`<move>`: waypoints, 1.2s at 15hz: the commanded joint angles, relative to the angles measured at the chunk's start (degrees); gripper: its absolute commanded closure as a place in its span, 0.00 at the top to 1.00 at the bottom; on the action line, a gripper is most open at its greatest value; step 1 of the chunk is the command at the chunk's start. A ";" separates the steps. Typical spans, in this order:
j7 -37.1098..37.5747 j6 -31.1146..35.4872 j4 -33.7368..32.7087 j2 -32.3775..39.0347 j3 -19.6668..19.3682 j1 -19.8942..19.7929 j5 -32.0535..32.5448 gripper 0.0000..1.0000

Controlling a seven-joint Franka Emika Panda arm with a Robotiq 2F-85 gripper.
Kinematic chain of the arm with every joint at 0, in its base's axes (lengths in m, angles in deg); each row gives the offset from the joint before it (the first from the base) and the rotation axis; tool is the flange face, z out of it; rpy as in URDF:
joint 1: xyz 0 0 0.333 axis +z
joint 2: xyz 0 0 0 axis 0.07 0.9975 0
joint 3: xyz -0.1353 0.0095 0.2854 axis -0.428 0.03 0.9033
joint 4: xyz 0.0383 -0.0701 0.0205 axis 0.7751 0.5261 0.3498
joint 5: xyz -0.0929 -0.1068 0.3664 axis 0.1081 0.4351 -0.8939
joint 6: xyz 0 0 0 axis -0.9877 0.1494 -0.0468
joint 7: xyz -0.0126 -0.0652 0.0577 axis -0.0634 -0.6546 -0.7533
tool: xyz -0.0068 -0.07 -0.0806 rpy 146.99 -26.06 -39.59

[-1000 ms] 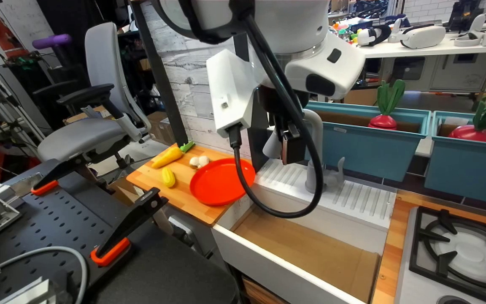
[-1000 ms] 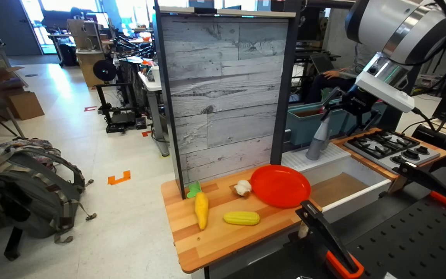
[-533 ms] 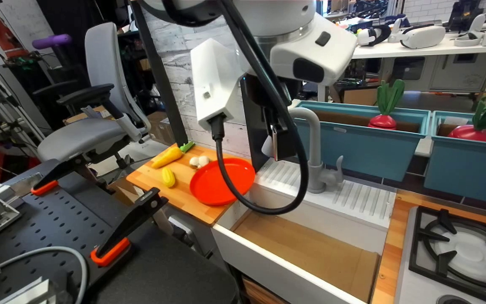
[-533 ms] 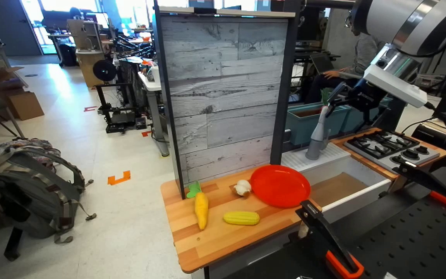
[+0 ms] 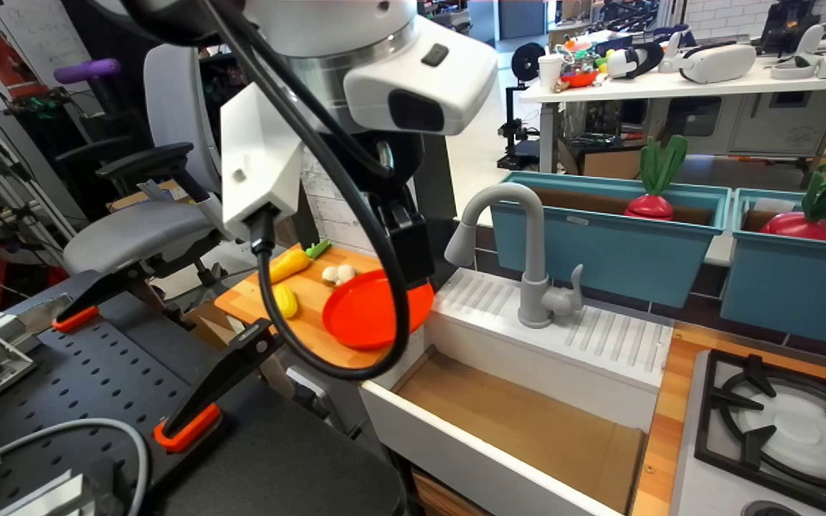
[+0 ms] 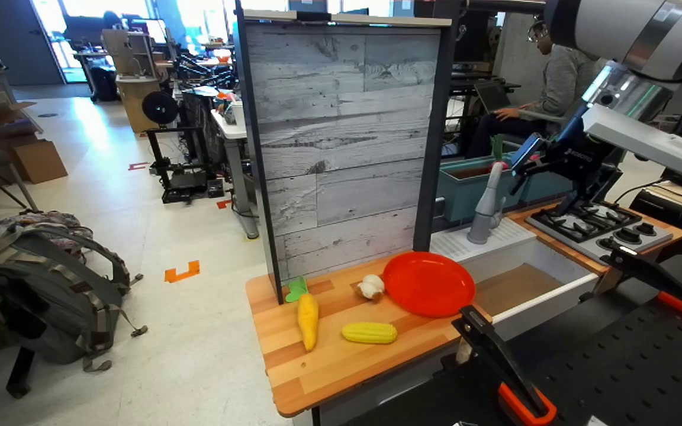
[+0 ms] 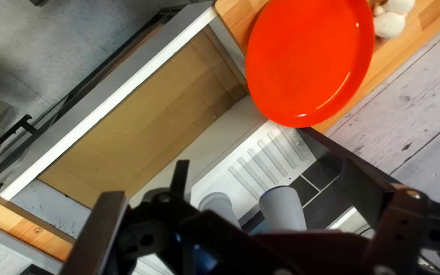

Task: Move the carrot plushie away from you, then turn the tap nozzle to the right, finally, put the doll on the orange plate

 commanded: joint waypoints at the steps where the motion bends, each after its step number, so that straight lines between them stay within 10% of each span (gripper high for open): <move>1: -1.10 6.56 2.48 -1.09 3.12 2.40 -2.27 1.00; 18: 7.36 19.86 -11.58 16.79 8.53 23.94 -1.57 1.00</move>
